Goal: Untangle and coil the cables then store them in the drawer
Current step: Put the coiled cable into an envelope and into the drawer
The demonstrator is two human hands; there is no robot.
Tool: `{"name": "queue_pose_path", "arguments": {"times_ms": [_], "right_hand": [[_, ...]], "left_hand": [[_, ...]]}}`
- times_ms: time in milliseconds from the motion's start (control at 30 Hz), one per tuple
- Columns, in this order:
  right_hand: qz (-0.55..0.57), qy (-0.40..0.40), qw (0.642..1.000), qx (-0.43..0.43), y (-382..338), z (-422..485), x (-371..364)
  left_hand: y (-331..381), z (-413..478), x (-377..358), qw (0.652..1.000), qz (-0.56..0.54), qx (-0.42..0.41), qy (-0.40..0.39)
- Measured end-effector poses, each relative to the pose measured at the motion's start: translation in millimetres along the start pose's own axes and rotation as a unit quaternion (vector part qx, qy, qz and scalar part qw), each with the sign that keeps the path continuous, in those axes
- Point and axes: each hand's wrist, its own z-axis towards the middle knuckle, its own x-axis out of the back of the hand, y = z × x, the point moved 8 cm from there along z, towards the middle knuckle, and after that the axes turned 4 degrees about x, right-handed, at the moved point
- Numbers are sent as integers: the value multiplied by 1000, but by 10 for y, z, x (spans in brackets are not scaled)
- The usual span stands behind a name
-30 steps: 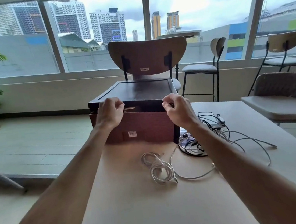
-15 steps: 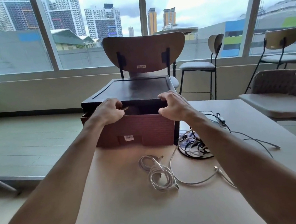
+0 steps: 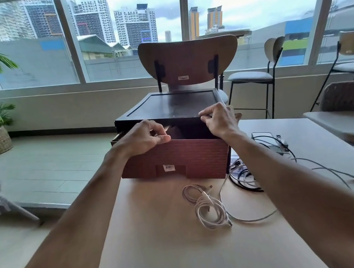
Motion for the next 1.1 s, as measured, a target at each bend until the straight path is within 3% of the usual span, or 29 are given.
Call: {"name": "queue_pose_path", "arguments": {"times_ms": [433, 600, 700, 800, 933, 1100], "right_hand": [[4, -21, 999, -38, 94, 72, 51], [6, -11, 999, -36, 91, 46, 63], [4, -10, 999, -36, 106, 53, 85], [4, -7, 999, -33, 114, 55, 83], [-6, -8, 1000, -21, 102, 28, 57], [-20, -23, 1000, -5, 92, -11, 38]], "left_hand": [[67, -265, 76, 983, -21, 6, -180], [42, -282, 80, 978, -24, 23, -207], [27, -254, 73, 981, -54, 27, -185], [-55, -190, 125, 993, -78, 36, -85], [-231, -116, 209, 991, 82, 96, 42], [-148, -30, 40, 972, 153, 177, -10]]}}
